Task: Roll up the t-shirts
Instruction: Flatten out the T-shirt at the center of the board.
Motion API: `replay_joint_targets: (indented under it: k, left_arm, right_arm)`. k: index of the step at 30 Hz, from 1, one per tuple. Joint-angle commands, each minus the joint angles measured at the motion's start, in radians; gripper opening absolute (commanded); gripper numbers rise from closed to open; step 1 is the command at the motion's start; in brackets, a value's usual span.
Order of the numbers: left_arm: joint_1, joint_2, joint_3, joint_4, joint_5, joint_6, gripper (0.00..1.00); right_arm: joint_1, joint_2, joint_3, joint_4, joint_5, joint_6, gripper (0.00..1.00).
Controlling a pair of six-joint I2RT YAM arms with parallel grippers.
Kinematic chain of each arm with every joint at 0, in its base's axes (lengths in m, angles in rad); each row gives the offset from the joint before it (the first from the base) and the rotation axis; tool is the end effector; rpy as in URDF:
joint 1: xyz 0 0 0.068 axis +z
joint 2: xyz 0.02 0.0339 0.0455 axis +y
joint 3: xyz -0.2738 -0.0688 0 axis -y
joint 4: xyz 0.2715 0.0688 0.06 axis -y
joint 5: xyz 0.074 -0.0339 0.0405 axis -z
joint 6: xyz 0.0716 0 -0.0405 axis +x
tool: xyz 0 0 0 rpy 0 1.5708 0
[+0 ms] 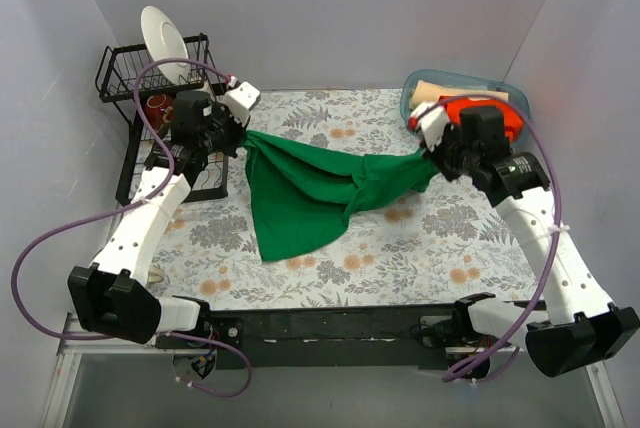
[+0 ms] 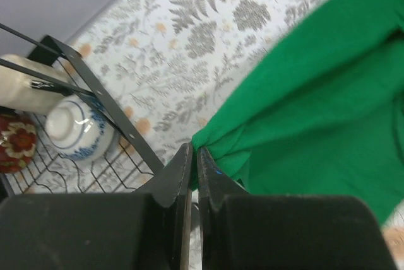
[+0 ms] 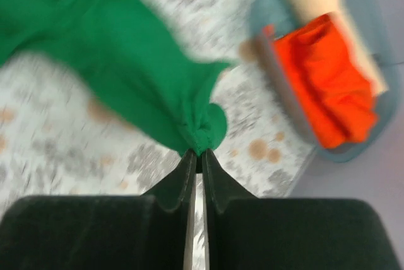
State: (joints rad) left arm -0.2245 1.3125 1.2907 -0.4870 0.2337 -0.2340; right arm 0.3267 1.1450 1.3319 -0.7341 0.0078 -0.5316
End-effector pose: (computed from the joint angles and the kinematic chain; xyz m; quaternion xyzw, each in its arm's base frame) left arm 0.3358 -0.0937 0.3623 0.0550 0.8567 -0.2122 0.4669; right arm 0.2719 0.0915 0.3965 -0.3610 0.7936 -0.0535 0.4868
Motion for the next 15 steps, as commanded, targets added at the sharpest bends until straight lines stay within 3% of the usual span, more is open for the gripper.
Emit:
replay_joint_targets:
  k: [1,3,6,8,9,11,12,15]
  left_arm:
    - [0.004,-0.143,-0.056,-0.001,0.068,0.016,0.00]
    - [0.005,-0.182,-0.108,-0.004,0.117,0.019,0.00]
    - [0.005,-0.239,-0.180,-0.028,0.199,0.016,0.00]
    - [0.004,-0.246,-0.208,-0.051,0.223,-0.010,0.00]
    - [0.004,-0.242,-0.227,-0.061,0.242,-0.019,0.00]
    - [0.004,-0.214,-0.232,-0.097,0.295,-0.040,0.00]
    - [0.004,-0.202,-0.232,-0.111,0.312,-0.047,0.00]
    - [0.004,-0.176,-0.232,-0.142,0.342,-0.067,0.00]
  right_arm:
    - [-0.005,-0.164,-0.131,-0.341,-0.201,-0.324,0.16]
    - [-0.005,-0.206,-0.181,-0.386,-0.183,-0.346,0.21]
    - [-0.006,-0.241,-0.215,-0.262,-0.129,-0.285,0.32]
    - [-0.008,-0.182,-0.224,-0.179,-0.095,-0.185,0.38]
    - [-0.009,-0.148,-0.232,-0.142,-0.083,-0.142,0.53]
    - [-0.020,-0.017,-0.224,-0.074,-0.071,-0.075,0.62]
    - [-0.026,0.039,-0.197,-0.076,-0.080,-0.006,0.80]
    - [-0.084,0.237,-0.157,-0.113,-0.152,0.091,0.84]
